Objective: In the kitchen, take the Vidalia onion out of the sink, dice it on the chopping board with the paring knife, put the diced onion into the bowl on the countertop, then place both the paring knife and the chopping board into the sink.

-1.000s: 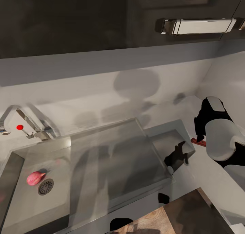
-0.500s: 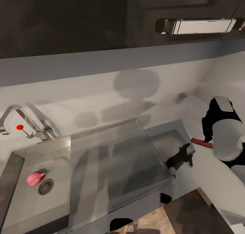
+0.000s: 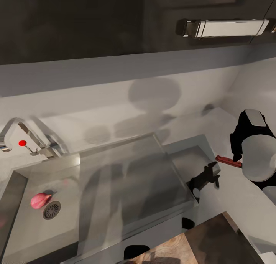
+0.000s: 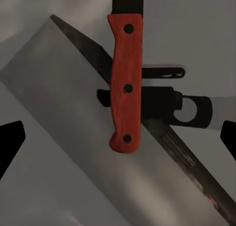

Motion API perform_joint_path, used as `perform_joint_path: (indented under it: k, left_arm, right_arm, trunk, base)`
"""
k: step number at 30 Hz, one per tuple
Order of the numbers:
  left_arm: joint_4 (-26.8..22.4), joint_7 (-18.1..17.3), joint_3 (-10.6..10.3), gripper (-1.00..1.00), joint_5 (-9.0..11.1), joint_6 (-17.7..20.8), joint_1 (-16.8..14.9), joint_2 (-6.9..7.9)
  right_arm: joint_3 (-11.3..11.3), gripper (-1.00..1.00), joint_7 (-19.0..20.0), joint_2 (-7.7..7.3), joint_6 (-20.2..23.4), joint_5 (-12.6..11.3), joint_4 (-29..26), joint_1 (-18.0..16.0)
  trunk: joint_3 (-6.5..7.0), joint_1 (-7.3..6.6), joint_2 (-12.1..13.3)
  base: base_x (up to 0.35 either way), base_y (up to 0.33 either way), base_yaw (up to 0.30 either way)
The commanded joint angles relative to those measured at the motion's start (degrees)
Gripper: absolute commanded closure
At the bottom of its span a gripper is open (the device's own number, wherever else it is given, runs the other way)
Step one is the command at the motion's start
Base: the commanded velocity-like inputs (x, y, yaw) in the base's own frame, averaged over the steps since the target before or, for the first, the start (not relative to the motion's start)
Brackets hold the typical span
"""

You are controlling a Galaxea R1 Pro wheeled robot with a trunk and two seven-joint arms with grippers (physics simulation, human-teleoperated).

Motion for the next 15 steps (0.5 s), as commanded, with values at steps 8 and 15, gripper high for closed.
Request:
perform_joint_path:
  k: [8, 15]
  left_arm:
    - [-0.11, -0.05, -0.04, -1.0, 0.02, -0.01, 0.03, -0.02]
    - [-0.08, -0.05, -0.02, -1.0, 0.02, -0.01, 0.03, 0.0]
  right_arm:
    - [0.04, -1.0, 0.07, -0.01, 0.18, -0.09, 0.05, -0.04]
    - [0.14, -1.0, 0.4, -0.05, 0.18, -0.11, 0.14, -0.04]
  trunk:
    - [-0.76, 0.03, -0.1]
    - [-1.38, 0.03, -0.1]
  base:
    - [0.0, 0.0, 0.07]
    - [0.0, 0.0, 0.08]
